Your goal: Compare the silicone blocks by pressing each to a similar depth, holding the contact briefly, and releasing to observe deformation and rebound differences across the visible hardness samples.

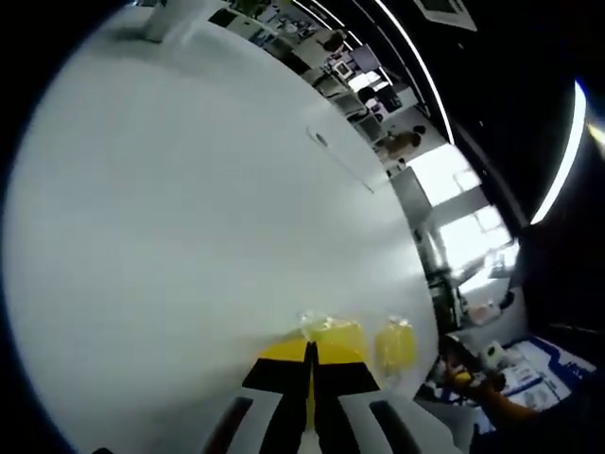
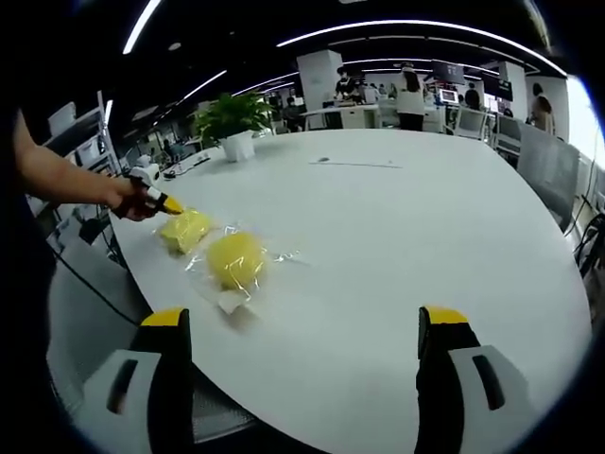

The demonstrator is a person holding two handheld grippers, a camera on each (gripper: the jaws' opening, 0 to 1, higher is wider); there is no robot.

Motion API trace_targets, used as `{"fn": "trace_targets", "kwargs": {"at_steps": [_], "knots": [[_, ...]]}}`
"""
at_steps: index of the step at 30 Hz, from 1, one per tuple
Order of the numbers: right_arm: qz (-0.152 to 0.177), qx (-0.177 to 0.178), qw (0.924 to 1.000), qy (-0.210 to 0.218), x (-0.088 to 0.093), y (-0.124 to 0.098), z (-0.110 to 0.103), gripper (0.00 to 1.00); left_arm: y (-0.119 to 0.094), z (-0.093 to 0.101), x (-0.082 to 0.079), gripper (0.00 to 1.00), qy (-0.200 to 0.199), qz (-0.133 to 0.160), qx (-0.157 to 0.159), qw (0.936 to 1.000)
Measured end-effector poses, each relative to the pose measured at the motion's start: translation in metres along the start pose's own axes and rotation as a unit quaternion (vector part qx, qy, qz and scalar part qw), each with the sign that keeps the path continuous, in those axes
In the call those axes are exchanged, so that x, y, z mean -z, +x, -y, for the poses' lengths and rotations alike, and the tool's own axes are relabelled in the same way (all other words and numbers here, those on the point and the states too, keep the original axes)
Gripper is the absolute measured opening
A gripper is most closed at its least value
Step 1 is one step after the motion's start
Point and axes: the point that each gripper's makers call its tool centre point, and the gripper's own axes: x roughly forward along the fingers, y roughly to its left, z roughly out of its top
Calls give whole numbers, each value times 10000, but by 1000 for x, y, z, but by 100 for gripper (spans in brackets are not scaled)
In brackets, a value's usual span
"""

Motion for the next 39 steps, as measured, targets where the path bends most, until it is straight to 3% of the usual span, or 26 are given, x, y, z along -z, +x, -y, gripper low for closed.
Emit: {"fn": "trace_targets", "kwargs": {"at_steps": [2, 11, 13, 14, 19, 30, 39], "knots": [[6, 3, 10000, 2, 0, 0, 1, 95, -3, 6, -2, 0, 227, 73, 59, 9997], [77, 32, 10000, 12, -3, -2, 2, 95, -6, 19, -2, 0, 560, 145, 69, 9983], [106, 63, 9999, 35, -3, -3, 3, 96, -6, 16, 0, 0, 863, 124, -168, 9960], [117, 68, 9999, 44, -3, -3, 3, 96, -6, 22, 1, 0, 940, 123, -77, 9955], [156, 46, 9999, 12, -3, -3, 0, 96, -11, 35, -2, 0, 901, 246, -65, 9956], [251, 15, 9997, -26, -7, -3, -2, 96, -18, 56, -12, 0, 1416, 536, -4, 9885], [282, -29, 9996, -37, -8, -5, -5, 96, -25, 72, -10, 0, 1542, 621, 44, 9861]]}}
